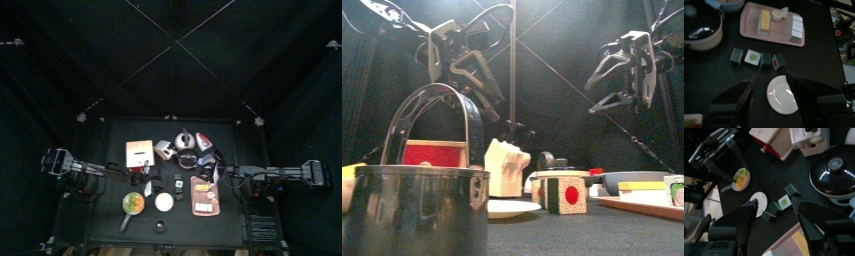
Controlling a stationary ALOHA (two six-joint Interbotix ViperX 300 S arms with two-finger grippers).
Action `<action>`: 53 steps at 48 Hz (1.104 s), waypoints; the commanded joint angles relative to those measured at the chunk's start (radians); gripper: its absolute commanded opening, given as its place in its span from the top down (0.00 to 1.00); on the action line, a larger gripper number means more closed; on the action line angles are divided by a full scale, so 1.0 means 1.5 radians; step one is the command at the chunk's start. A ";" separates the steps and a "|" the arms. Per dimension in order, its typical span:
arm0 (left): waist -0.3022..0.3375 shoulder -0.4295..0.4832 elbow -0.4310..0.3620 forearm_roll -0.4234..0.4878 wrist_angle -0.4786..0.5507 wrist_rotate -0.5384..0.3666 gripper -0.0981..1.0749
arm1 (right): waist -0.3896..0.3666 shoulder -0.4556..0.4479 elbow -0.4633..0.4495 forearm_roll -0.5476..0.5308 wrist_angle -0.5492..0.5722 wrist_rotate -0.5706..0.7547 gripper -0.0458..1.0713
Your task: Grab egg half
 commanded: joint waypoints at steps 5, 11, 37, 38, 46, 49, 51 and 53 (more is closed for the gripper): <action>0.049 -0.046 -0.004 0.086 -0.114 0.017 0.18 | 0.003 0.000 -0.051 0.049 0.101 0.066 0.16; 0.071 -0.081 0.012 0.107 -0.145 0.020 0.18 | 0.004 0.007 -0.096 0.055 0.205 0.136 0.16; 0.075 -0.344 0.220 0.038 -0.178 0.019 0.18 | 0.142 0.098 -0.255 -0.136 0.587 0.462 0.16; 0.076 -0.350 0.223 0.036 -0.179 0.019 0.18 | 0.151 0.102 -0.254 -0.146 0.584 0.468 0.16; 0.075 -0.381 0.238 0.032 -0.181 0.019 0.18 | 0.221 0.144 -0.238 -0.235 0.568 0.487 0.16; 0.075 -0.381 0.240 0.032 -0.180 0.019 0.18 | 0.243 0.156 -0.231 -0.263 0.565 0.486 0.16; 0.075 -0.380 0.241 0.032 -0.180 0.019 0.18 | 0.257 0.163 -0.225 -0.280 0.565 0.484 0.16; 0.075 -0.379 0.242 0.032 -0.180 0.019 0.18 | 0.270 0.168 -0.217 -0.302 0.563 0.488 0.16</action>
